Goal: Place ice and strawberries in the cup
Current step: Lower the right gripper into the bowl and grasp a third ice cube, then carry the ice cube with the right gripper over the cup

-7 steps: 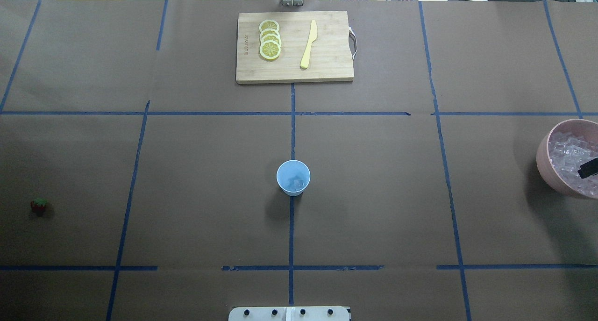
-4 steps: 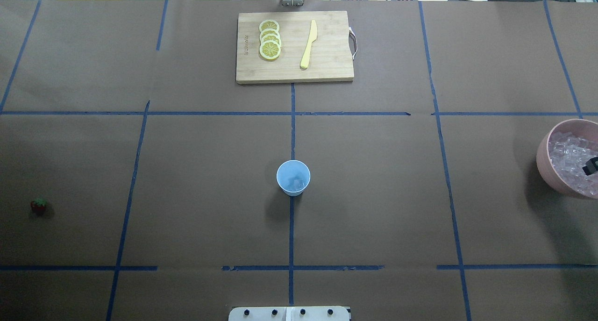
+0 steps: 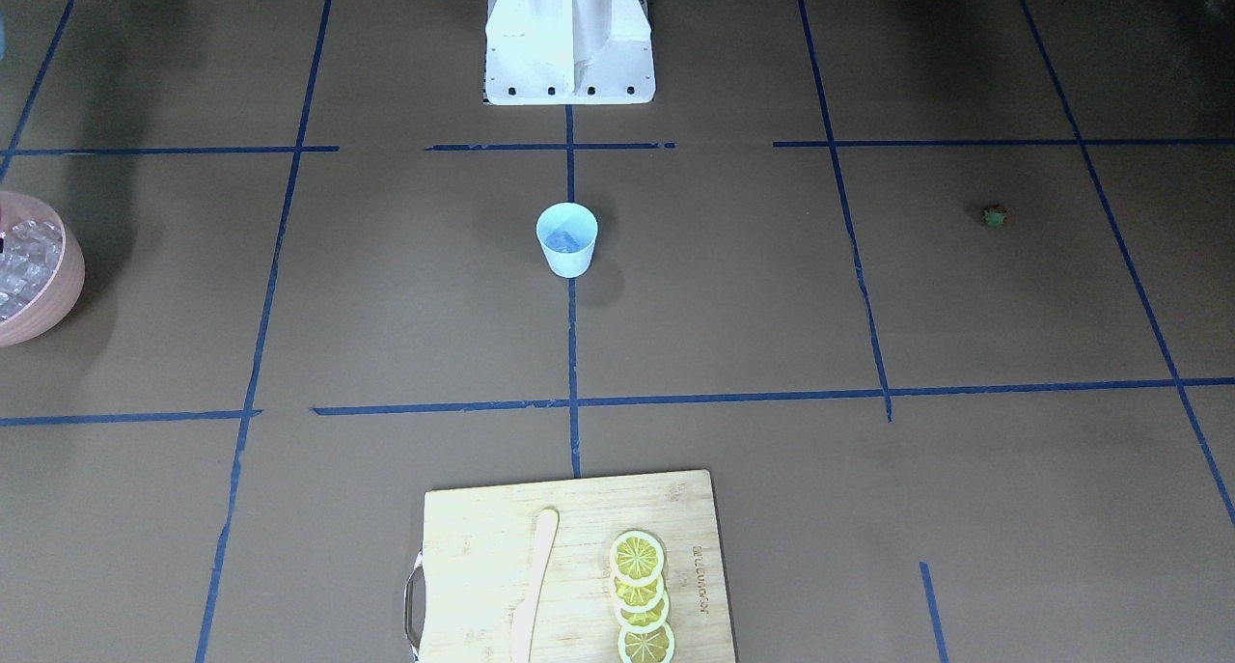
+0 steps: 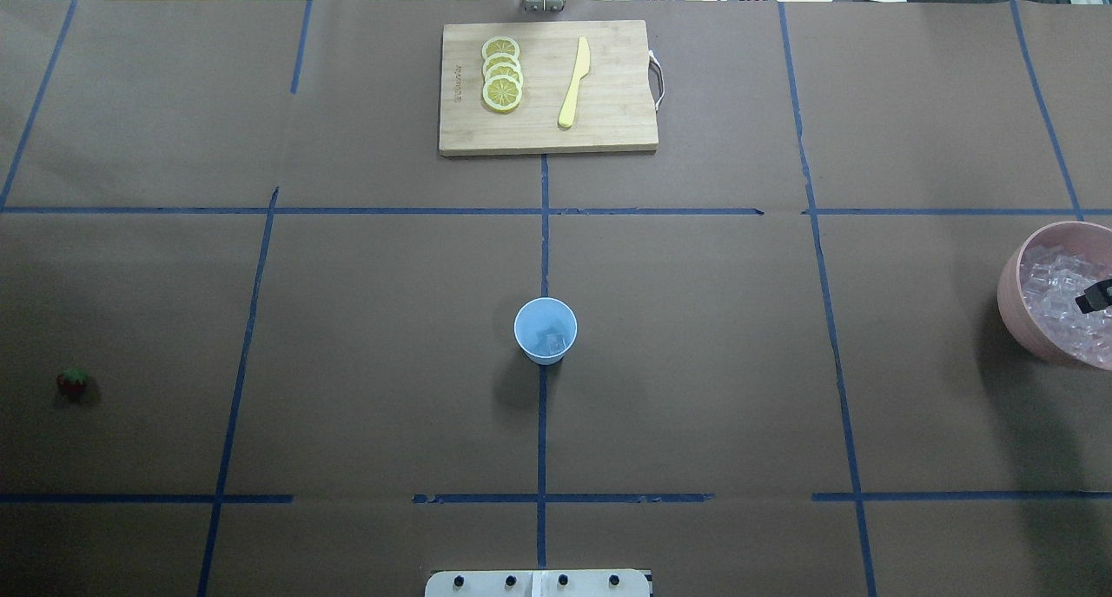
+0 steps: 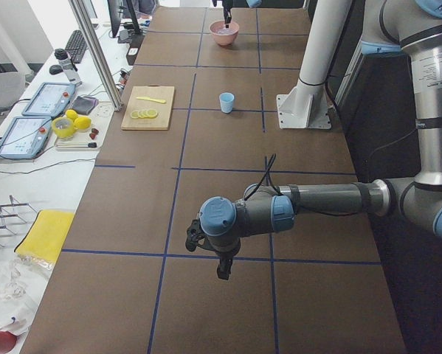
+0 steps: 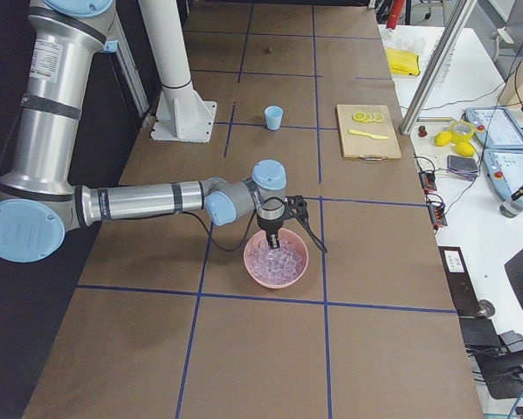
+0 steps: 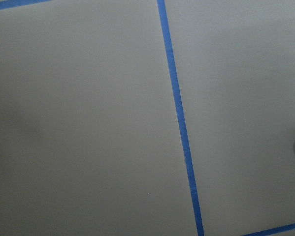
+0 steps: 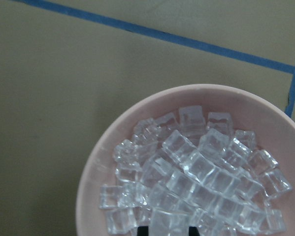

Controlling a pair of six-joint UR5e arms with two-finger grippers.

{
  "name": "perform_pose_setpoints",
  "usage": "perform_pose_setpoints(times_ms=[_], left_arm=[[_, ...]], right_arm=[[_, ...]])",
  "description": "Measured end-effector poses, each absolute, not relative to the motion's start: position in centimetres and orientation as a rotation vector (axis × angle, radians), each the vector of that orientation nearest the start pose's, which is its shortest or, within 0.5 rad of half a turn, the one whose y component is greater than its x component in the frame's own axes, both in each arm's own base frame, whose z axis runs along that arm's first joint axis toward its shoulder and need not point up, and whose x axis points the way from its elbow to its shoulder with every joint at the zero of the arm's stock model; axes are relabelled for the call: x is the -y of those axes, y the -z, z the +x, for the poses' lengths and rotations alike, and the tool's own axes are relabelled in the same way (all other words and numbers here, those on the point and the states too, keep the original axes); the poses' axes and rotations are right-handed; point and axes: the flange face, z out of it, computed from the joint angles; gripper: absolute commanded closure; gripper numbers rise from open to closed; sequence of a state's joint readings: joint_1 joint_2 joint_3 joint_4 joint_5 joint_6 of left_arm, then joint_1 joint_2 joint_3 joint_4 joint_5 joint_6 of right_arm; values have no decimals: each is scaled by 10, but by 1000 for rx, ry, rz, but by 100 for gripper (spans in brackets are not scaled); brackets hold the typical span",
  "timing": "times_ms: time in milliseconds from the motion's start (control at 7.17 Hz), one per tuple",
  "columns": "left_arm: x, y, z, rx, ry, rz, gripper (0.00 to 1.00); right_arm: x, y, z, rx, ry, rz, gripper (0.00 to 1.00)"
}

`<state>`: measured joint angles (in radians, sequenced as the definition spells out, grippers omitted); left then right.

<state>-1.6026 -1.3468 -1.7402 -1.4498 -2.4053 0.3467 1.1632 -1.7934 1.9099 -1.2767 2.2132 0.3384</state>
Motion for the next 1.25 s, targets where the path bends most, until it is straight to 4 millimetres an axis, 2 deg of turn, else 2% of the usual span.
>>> perform_pose_setpoints(times_ms=[418,697,836,1115,1254], left_arm=[[382,-681,-72,-850,-223,-4,0],[382,-681,-72,-850,-223,-4,0],[382,-681,-72,-850,-223,-4,0],[382,-681,-72,-850,-223,-5,0],[382,-681,-72,-850,-223,-4,0]], right_arm=[[451,-457,-112,756,187,145,88],[461,-393,-132,794,170,178,88],[462,-361,-158,821,153,184,88],[453,-298,-239,861,101,176,88],[441,-270,-282,880,79,170,88]])
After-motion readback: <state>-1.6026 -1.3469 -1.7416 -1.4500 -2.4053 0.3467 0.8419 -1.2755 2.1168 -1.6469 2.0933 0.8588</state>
